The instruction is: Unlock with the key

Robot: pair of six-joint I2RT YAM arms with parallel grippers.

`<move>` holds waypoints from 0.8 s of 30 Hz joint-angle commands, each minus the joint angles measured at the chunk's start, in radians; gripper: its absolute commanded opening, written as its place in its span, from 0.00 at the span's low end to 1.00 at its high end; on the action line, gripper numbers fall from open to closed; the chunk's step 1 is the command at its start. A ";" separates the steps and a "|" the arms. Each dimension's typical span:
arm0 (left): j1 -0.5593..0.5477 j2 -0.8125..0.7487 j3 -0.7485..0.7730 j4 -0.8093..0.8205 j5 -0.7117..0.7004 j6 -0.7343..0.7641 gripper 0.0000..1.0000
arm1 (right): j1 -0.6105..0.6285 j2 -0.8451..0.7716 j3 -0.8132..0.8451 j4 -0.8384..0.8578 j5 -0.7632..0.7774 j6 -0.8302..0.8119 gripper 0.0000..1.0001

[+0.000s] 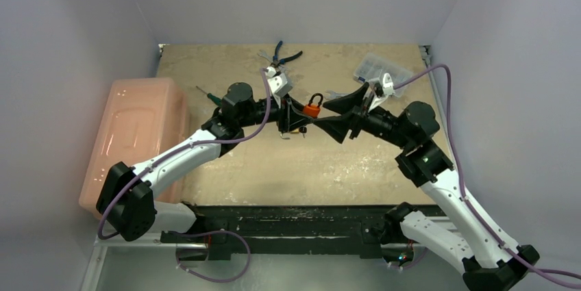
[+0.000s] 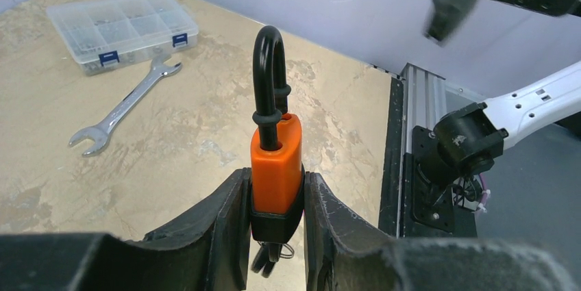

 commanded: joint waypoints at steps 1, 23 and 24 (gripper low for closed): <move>0.002 -0.027 0.028 0.097 0.082 0.027 0.00 | 0.002 -0.001 0.052 -0.022 0.291 0.035 0.66; 0.002 -0.012 0.056 0.010 -0.061 0.064 0.00 | 0.006 0.225 0.307 -0.391 0.386 0.398 0.55; 0.001 -0.012 0.056 0.009 -0.060 0.065 0.00 | 0.006 0.233 0.315 -0.398 0.383 0.400 0.56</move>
